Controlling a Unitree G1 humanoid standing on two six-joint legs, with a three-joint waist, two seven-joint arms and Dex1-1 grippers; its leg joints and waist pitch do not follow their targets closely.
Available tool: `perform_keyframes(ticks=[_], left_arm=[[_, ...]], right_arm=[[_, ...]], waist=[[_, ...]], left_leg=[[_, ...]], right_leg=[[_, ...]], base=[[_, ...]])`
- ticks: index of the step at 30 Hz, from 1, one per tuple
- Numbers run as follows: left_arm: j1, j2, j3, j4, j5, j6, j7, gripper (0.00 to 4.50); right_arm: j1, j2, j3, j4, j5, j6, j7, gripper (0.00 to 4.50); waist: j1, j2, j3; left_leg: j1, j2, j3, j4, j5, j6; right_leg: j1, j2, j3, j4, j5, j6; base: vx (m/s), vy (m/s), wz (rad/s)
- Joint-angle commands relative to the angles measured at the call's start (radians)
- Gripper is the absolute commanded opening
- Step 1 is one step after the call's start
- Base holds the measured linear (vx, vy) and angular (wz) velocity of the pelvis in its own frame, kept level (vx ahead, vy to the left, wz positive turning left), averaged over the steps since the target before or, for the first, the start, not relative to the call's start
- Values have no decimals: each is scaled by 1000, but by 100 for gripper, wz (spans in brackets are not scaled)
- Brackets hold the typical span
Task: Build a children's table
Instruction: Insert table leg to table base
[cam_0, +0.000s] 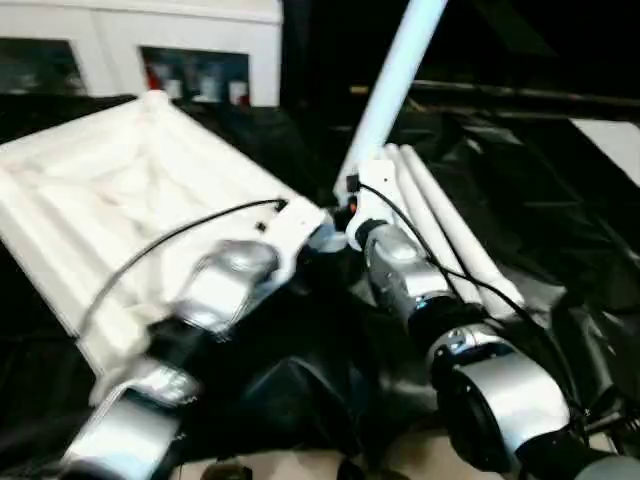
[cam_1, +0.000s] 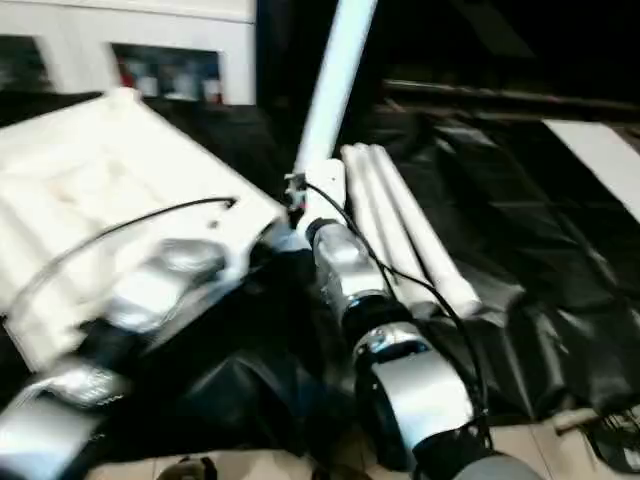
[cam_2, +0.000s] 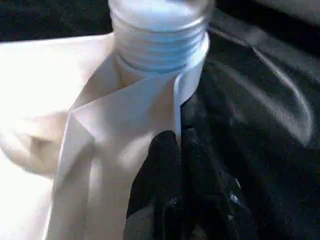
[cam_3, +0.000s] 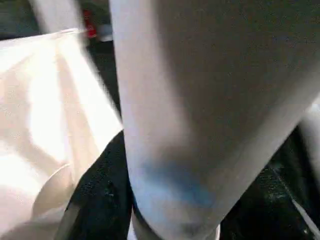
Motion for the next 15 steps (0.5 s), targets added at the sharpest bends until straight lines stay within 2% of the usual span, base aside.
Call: perform_keyframes(ticks=[1, 2, 3, 4, 5, 6, 7, 10, 11, 12, 14, 15], left_arm=[[8, 58, -5, -56, 34, -29, -51, 0], [32, 110, -1, -95, 22, -45, -102, 0], [38, 123, 0, -105, 19, -53, -115, 0], [65, 177, 7, -148, 0, -90, -170, 0], [77, 203, 8, -167, -5, -118, -196, 0], [85, 219, 9, -179, -8, -135, -213, 0], [93, 234, 10, -193, -16, -157, -234, 0], [131, 295, 13, -247, -48, -229, -318, 0], [138, 303, 15, -256, -55, -247, -331, 0], [149, 316, 19, -274, -70, -250, -358, 0], [172, 349, 20, -300, -96, -257, -416, 0], [174, 353, 20, -302, -98, -259, -422, 0]], right_arm=[[68, -47, 25, 94, -31, 112, 79, 190], [76, -76, 47, 83, -40, 132, 192, 190], [78, -84, 52, 81, -43, 137, 220, 190], [85, -118, 68, 77, -57, 148, 318, 190], [90, -135, 79, 75, -66, 145, 358, 190], [93, -145, 86, 73, -72, 142, 384, 190], [95, -154, 92, 71, -77, 139, 408, 190], [110, -195, 129, 51, -97, 120, 538, 190], [113, -202, 135, 46, -99, 117, 560, 190], [118, -216, 154, 37, -110, 115, 601, 190], [137, -258, 209, 13, -147, 103, 706, 190], [139, -263, 216, 10, -151, 102, 719, 190]], waist=[[3, 25, -53], [6, 25, -56], [7, 25, -56], [8, 21, -57], [11, 23, -57], [13, 20, -56], [14, 18, -58], [19, 18, -61], [22, 18, -63], [22, 15, -63], [31, 14, -68], [33, 13, -70]], left_leg=[[16, 49, -33, -90, -542, -43], [17, 51, -29, -87, -504, -38], [18, 51, -26, -87, -488, -34], [17, 51, -21, -84, -453, -25], [17, 52, -17, -82, -424, -17], [22, 52, -12, -79, -406, -14], [24, 52, -10, -78, -394, -13], [20, 52, -7, -72, -345, 2], [25, 52, -3, -70, -329, 9], [25, 51, -1, -69, -316, 11], [17, 50, 1, -63, -250, 23], [17, 50, 2, -61, -224, 27]], right_leg=[[28, -96, 56, -66, -461, -121], [30, -97, 59, -62, -438, -136], [29, -96, 62, -60, -421, -144], [30, -96, 65, -56, -392, -161], [30, -96, 68, -51, -379, -170], [25, -93, 71, -49, -365, -181], [26, -91, 71, -45, -352, -188], [32, -88, 74, -30, -300, -210], [30, -84, 74, -28, -285, -215], [30, -83, 76, -26, -268, -221], [40, -81, 76, -8, -185, -243], [42, -79, 75, -5, -155, -246]], base=[[0, 0, 0], [0, 0, 0], [0, 0, 0], [0, 0, 0], [0, 0, 0], [53, -36, 6], [53, -36, 6], [62, -42, 7], [75, -47, 7], [85, -50, 8], [86, -48, 6], [84, -37, 4]])
